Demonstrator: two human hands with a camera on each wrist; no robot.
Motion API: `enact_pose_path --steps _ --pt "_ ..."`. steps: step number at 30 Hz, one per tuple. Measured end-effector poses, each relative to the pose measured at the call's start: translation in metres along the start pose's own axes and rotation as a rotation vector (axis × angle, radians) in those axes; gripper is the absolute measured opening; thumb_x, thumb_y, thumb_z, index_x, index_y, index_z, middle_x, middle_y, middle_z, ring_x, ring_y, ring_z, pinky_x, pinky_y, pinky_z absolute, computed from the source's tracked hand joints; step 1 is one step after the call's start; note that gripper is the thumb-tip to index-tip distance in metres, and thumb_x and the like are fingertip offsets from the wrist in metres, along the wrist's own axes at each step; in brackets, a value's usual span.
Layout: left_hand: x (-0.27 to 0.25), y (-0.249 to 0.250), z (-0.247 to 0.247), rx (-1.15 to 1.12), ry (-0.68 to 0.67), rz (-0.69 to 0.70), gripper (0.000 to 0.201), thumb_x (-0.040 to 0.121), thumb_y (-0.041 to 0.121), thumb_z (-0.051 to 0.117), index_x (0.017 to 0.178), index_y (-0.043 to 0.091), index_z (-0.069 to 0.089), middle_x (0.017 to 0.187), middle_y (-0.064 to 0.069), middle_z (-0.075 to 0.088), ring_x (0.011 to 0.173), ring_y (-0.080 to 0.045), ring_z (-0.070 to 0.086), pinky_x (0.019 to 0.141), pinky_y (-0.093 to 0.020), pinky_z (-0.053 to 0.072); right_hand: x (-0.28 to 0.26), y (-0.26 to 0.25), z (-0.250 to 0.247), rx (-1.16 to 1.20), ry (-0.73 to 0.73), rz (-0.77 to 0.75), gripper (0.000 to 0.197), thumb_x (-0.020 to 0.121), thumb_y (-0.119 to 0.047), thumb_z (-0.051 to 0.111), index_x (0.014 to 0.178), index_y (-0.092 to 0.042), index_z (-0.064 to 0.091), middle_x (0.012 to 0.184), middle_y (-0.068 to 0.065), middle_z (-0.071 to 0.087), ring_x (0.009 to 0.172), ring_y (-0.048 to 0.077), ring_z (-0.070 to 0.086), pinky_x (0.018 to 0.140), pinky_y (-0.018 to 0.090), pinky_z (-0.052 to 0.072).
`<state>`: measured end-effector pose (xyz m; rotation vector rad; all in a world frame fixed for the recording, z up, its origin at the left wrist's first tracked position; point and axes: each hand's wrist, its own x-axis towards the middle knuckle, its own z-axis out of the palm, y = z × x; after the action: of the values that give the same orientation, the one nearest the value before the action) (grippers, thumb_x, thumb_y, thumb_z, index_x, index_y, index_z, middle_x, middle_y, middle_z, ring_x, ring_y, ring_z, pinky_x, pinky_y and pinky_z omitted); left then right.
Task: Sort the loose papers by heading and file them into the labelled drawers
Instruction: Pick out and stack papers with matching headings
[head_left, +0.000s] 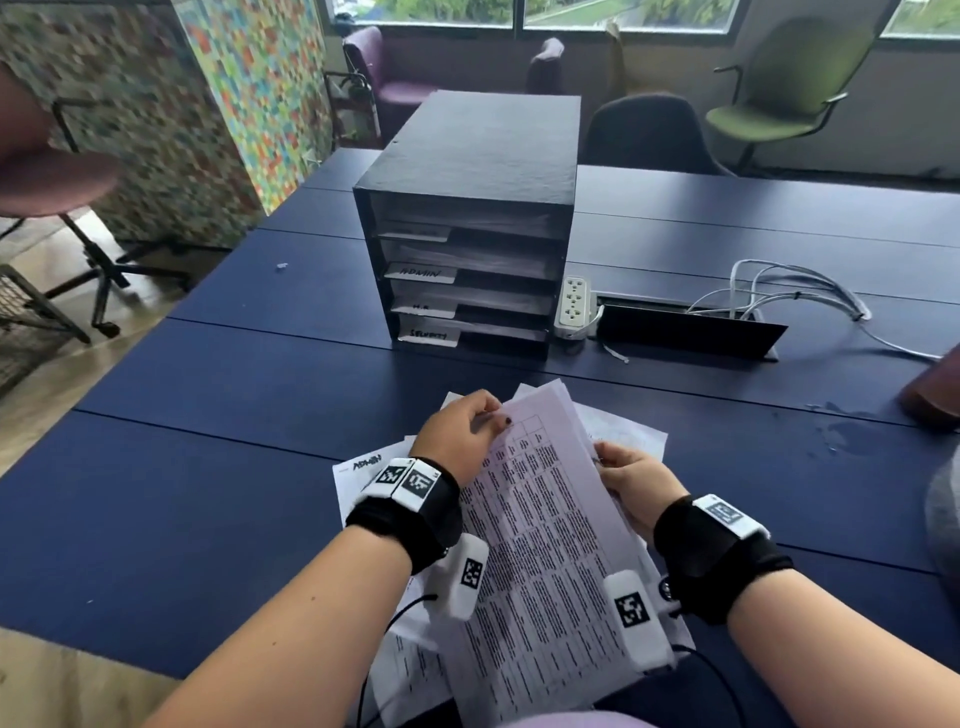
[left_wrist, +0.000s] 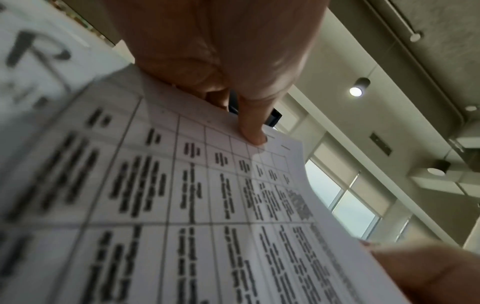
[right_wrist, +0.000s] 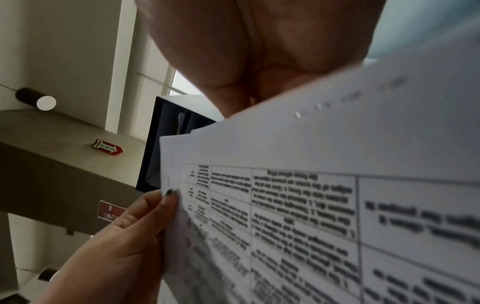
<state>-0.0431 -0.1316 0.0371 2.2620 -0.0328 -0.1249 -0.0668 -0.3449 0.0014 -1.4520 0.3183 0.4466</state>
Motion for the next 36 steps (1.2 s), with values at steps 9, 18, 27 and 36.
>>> enact_pose_path --steps 9,18,27,36 --pt "-0.002 -0.012 0.014 -0.066 0.129 -0.022 0.021 0.087 0.026 0.063 0.105 0.026 0.051 0.078 0.006 0.051 0.07 -0.01 0.051 0.061 -0.021 0.042 -0.004 0.013 -0.002 -0.68 0.074 -0.049 0.017 0.086 -0.019 0.063 0.102 -0.025 0.061 0.095 -0.004 0.07 0.087 0.017 0.066 0.08 0.03 0.051" --pt "-0.012 -0.1 0.0 0.068 0.194 -0.619 0.021 0.082 0.022 0.061 0.102 0.017 0.061 0.114 -0.008 0.063 0.105 -0.03 0.059 0.09 -0.032 0.047 0.01 0.027 -0.047 -0.726 0.49 0.12 0.02 0.085 -0.008 0.058 0.104 -0.004 0.063 0.092 0.016 0.064 0.081 0.028 0.056 0.071 0.028 0.039" --pt "-0.033 -0.085 0.016 0.114 -0.139 -0.405 0.005 0.086 0.02 0.064 0.082 0.018 0.063 0.09 -0.003 0.064 0.083 -0.02 0.057 0.072 -0.021 0.038 0.009 0.031 -0.049 -0.635 0.514 0.171 0.019 0.081 -0.007 0.055 0.097 -0.007 0.066 0.09 0.015 0.067 0.082 0.031 0.06 0.072 0.03 0.045" --pt "-0.034 -0.103 -0.004 0.229 0.25 -0.574 0.024 0.082 0.032 0.062 0.105 0.025 0.065 0.122 -0.008 0.05 0.115 -0.028 0.044 0.095 -0.031 0.039 0.006 0.034 -0.051 -0.616 0.503 0.141 0.018 0.081 -0.006 0.057 0.097 -0.007 0.066 0.093 0.017 0.068 0.087 0.034 0.063 0.079 0.035 0.049"
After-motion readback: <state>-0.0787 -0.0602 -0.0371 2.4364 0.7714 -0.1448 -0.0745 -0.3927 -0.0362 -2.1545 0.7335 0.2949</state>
